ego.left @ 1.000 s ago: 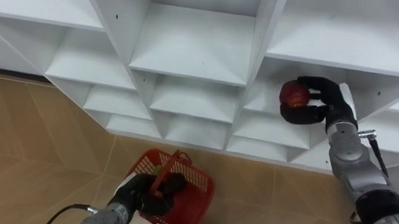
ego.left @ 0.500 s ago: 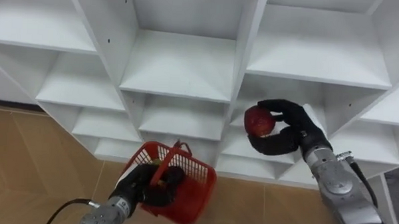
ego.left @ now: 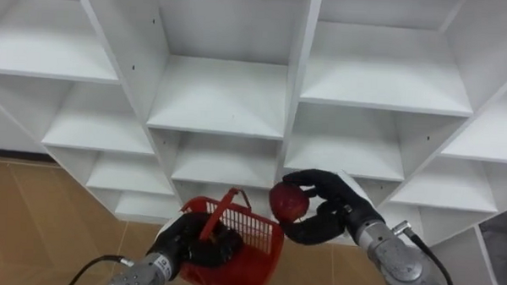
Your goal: Collect fruits from the closet
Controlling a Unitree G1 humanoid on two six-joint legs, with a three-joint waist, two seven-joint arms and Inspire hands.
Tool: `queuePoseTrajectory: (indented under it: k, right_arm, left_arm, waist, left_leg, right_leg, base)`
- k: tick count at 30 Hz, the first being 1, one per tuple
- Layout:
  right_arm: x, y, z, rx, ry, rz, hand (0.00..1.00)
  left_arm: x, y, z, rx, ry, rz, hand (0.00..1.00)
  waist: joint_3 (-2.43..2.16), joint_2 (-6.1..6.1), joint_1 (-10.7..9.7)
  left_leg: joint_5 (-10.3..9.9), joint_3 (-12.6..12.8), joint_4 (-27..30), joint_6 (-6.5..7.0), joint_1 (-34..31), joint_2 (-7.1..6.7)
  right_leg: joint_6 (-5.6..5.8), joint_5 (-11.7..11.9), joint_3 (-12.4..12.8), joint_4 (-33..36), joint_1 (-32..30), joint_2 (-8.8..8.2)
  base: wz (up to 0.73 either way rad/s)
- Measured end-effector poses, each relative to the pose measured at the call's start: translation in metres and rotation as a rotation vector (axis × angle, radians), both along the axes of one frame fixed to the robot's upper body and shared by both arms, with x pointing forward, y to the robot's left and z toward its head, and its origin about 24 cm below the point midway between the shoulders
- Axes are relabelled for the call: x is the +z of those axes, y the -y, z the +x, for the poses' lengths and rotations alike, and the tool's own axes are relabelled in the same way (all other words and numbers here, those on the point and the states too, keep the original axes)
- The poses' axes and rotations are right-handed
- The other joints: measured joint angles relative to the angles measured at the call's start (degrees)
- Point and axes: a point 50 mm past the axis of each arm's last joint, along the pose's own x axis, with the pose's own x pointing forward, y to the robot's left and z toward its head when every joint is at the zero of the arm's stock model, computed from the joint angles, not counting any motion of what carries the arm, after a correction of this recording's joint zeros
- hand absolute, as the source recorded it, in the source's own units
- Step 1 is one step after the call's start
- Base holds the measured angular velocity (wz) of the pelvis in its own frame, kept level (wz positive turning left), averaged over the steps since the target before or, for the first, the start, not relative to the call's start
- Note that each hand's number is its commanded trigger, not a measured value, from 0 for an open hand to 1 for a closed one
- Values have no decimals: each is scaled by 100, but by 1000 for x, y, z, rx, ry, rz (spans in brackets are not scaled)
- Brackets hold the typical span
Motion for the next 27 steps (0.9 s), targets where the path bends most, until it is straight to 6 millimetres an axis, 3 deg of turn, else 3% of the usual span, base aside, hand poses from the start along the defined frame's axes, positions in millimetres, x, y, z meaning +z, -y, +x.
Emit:
queuePoseTrajectory:
  k: [27]
  right_arm:
    - [-15, -20, -13, 66, -52, -24, 100]
  left_arm:
    - [9, 5, 8, -19, 56, -9, 100]
  waist:
    - [46, 61, 0]
  left_leg:
    - [-17, -41, -41, -18, -162, 6]
  right_leg:
    - [0, -3, -73, -120, -107, 13]
  base:
    - [1]
